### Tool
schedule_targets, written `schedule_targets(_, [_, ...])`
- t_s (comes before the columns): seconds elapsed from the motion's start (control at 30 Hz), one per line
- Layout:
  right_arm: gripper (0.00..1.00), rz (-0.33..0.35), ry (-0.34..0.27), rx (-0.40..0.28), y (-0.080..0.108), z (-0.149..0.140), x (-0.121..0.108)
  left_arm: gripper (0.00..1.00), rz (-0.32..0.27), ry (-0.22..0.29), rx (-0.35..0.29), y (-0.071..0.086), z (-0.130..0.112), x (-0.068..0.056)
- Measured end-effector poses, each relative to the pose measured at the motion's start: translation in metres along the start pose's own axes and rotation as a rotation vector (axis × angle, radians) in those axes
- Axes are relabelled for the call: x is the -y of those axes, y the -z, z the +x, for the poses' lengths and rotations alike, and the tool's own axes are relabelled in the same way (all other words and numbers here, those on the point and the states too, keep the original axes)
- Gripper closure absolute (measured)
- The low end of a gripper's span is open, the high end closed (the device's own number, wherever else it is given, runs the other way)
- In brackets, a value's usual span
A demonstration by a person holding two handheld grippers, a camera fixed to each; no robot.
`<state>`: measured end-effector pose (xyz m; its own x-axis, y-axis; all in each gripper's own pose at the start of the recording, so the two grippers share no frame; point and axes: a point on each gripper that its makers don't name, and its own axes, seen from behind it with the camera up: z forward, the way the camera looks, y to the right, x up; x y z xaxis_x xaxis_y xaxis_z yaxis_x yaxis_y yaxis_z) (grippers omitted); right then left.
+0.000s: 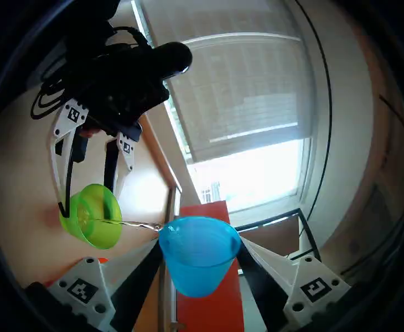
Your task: Pour water
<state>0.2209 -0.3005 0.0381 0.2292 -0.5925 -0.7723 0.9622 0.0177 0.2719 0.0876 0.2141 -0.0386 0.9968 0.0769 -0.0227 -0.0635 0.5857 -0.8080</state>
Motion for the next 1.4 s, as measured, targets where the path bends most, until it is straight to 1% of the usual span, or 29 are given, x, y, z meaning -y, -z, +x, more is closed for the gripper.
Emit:
schedule_targets(0.4, [0.08, -0.003, 0.031, 0.004, -0.0023, -0.0001, -0.0011, 0.17, 0.001, -0.002, 0.0, -0.0002, -0.0007, 0.0002])
schedule_targets(1.0, [0.08, -0.014, 0.083, 0.009, -0.0025, 0.0035, -0.004, 0.17, -0.005, -0.01, 0.004, -0.0039, -0.0045, -0.0035])
schedule_targets(1.4, [0.09, -0.019, 0.122, 0.012, -0.0019, 0.0096, -0.0046, 0.17, -0.004, -0.01, 0.0, -0.0026, -0.0028, -0.0031])
